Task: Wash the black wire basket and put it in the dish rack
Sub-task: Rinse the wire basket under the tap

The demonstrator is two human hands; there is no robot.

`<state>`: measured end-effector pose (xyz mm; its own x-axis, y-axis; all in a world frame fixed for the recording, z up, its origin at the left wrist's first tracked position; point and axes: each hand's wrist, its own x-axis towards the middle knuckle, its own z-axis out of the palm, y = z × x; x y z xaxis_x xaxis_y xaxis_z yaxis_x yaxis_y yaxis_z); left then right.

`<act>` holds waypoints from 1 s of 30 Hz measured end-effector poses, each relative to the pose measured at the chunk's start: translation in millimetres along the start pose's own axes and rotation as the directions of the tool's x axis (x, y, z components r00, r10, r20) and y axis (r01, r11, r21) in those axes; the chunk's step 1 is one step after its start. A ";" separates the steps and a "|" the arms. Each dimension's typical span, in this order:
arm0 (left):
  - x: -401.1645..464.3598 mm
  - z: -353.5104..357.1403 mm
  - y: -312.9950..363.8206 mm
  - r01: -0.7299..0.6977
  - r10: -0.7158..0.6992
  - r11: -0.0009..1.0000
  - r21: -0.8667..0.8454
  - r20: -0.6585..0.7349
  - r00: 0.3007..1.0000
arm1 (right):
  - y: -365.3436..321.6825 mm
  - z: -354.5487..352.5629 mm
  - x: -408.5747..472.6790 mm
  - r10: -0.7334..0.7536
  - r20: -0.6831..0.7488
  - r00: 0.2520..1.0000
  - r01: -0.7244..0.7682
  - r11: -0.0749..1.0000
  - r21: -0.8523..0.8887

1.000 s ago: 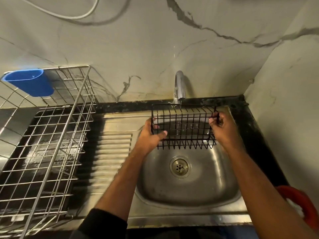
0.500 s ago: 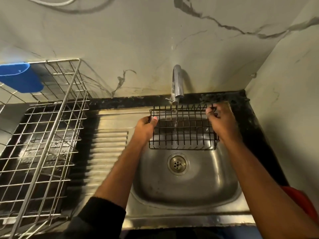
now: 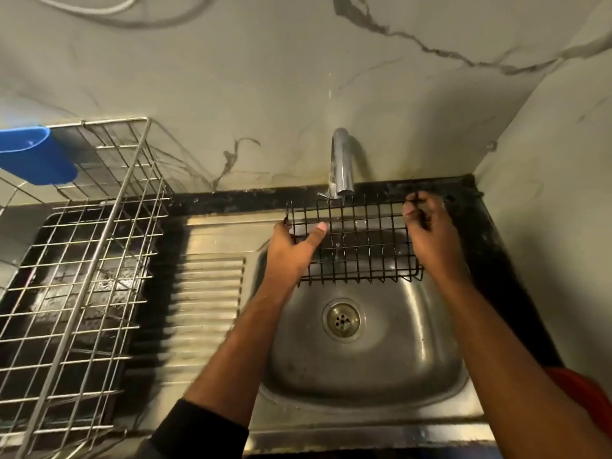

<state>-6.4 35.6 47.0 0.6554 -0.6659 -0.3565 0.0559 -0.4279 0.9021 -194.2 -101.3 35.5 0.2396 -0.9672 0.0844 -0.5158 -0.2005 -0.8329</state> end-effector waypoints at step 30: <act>17.5 -2.3 -6.4 -0.069 0.069 0.997 0.020 0.035 0.997 | 15.5 -10.5 -0.6 0.121 -0.033 0.992 -0.119 0.992 0.051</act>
<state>6.4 28.0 35.5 0.6310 -0.7145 -0.3021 -0.0044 -0.3928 0.9196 -211.0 -105.5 28.3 0.1484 -0.9889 0.0010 -0.4984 -0.0757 -0.8637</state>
